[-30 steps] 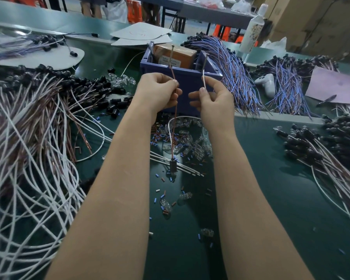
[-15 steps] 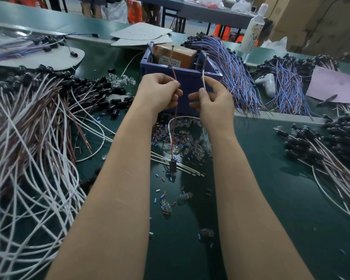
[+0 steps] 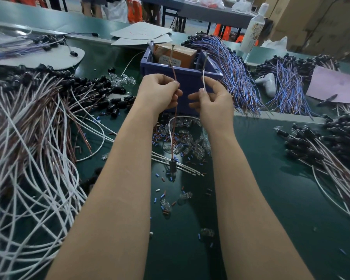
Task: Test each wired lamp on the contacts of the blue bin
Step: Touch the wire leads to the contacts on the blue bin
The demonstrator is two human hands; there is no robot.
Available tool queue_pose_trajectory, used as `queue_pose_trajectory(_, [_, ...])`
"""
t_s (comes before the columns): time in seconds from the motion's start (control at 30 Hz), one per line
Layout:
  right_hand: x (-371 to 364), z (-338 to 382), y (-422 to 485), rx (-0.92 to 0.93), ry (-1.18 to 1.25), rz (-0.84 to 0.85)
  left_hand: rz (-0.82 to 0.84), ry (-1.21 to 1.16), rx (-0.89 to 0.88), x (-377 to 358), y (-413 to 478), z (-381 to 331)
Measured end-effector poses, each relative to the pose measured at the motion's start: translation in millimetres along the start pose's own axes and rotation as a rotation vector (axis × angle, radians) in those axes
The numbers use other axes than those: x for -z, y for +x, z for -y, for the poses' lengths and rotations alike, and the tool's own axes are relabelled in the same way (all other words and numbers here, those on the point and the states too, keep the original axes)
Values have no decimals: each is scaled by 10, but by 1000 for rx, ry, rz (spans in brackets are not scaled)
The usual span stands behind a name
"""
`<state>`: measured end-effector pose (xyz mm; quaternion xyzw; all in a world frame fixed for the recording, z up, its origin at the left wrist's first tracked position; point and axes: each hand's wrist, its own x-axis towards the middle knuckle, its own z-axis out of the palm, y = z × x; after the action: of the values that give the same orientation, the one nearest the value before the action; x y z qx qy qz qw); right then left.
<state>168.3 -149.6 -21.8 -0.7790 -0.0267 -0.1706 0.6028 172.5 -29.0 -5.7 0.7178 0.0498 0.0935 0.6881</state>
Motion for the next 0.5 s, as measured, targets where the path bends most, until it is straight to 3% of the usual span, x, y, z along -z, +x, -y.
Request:
queue_pose_trajectory(0.13, [31,68,-3,-4,97,-22,72,9,26,9,-34,-23])
queue_pose_trajectory(0.3, [98,274,-31,-17,434,47,405,155,5,-32,-159,-130])
queue_pose_trajectory(0.4, [118,362,-108,15,330,115,434,178,-62,-86,-248,-181])
queue_pose_trajectory(0.5, [116,439,-182,-45,428,170,464,80,-72,-98,-351,-212])
